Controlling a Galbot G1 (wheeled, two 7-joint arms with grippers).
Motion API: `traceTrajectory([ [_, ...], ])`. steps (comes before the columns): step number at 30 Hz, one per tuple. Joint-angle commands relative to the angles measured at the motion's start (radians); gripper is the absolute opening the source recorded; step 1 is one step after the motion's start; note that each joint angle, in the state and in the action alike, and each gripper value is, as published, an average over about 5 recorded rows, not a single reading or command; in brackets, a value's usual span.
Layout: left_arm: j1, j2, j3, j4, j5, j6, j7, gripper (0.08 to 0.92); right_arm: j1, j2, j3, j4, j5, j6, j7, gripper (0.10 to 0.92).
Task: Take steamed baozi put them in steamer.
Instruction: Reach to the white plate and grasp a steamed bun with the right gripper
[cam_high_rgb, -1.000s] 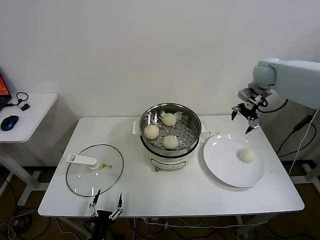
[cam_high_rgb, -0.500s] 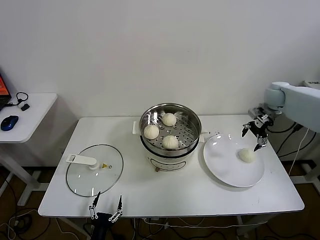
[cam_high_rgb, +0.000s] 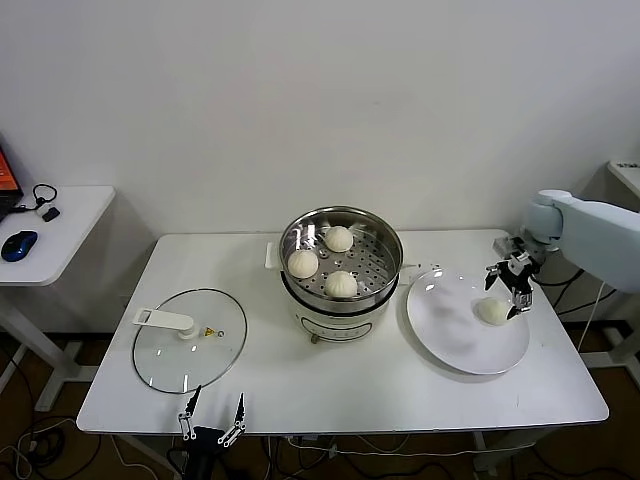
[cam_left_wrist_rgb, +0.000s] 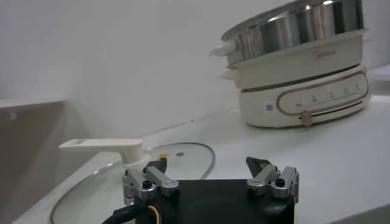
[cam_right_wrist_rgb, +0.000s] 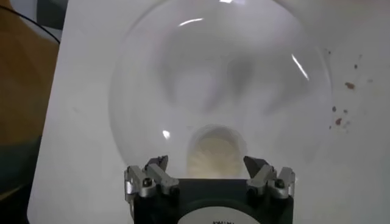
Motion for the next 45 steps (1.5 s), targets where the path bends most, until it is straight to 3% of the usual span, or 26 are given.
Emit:
traceTrajectory([
  [1,-0.003,-0.008,0.000,0.009,0.002,0.000,0.000,0.823,-0.080,-0.003,0.085,-0.064,-0.063,0.005,0.001,0.823],
  [12,-0.005,-0.007,-0.003,0.017,0.001,-0.003,-0.002,0.823,-0.158,0.050,0.207,-0.193,-0.141,0.045,0.002,0.823],
  [39,-0.015,-0.007,-0.009,0.028,-0.003,-0.006,-0.003,0.823,-0.211,0.091,0.284,-0.273,-0.191,0.081,-0.001,0.822],
  [45,-0.015,-0.007,-0.008,0.029,-0.002,-0.006,-0.004,0.823,-0.220,0.093,0.301,-0.275,-0.194,0.084,0.000,0.737],
])
